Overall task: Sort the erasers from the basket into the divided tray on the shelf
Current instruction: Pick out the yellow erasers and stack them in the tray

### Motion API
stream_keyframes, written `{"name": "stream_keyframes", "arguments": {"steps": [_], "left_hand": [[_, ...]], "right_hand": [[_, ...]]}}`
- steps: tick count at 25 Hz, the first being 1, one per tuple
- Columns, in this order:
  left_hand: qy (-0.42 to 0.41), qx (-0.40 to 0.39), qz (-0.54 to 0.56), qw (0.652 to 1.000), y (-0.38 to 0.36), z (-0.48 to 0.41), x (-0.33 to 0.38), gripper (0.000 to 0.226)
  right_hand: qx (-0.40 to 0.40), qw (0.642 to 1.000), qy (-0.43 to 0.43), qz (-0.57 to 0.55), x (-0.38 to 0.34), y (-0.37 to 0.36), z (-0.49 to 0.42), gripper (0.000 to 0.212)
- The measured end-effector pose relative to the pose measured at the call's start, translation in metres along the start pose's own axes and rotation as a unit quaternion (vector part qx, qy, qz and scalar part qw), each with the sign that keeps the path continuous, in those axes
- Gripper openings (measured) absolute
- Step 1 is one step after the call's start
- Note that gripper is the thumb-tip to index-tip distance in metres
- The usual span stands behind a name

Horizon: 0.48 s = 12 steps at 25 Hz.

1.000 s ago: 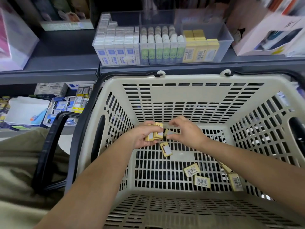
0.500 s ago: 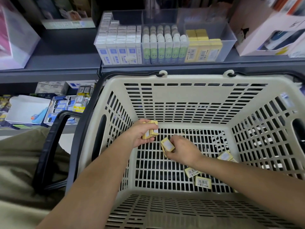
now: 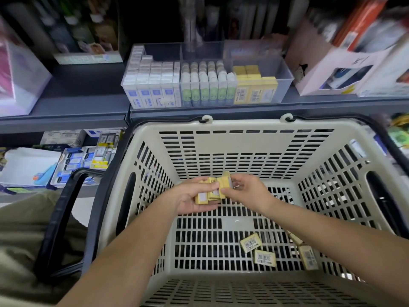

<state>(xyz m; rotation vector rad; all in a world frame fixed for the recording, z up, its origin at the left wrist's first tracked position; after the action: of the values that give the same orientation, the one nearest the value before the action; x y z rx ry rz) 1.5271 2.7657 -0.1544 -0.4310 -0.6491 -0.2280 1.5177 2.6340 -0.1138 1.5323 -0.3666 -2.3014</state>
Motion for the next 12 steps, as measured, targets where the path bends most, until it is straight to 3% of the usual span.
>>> {"name": "stream_keyframes", "arguments": {"steps": [9, 12], "left_hand": [[-0.138, -0.051, -0.111, 0.983, -0.044, 0.035, 0.076, 0.051], [-0.185, -0.039, -0.132, 0.973, -0.051, 0.042, 0.097, 0.034]], "right_hand": [[-0.044, 0.993, 0.007, -0.113, -0.056, 0.04, 0.019, 0.032], [-0.038, 0.992, 0.036, -0.112, -0.074, 0.058, 0.027, 0.027]]}}
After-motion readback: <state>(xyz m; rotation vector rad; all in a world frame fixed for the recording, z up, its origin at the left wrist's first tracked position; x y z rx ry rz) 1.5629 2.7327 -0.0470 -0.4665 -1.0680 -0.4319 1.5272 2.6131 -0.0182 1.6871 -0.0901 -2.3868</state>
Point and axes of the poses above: each hand's wrist, its own z-axis away from the middle knuckle, its own y-axis out of the back of the hand, x = y × z, the point moved 9 cm from there along -z, towards the middle knuckle, and after that the axes turned 6 degrees about -y, right-handed, at the moved point
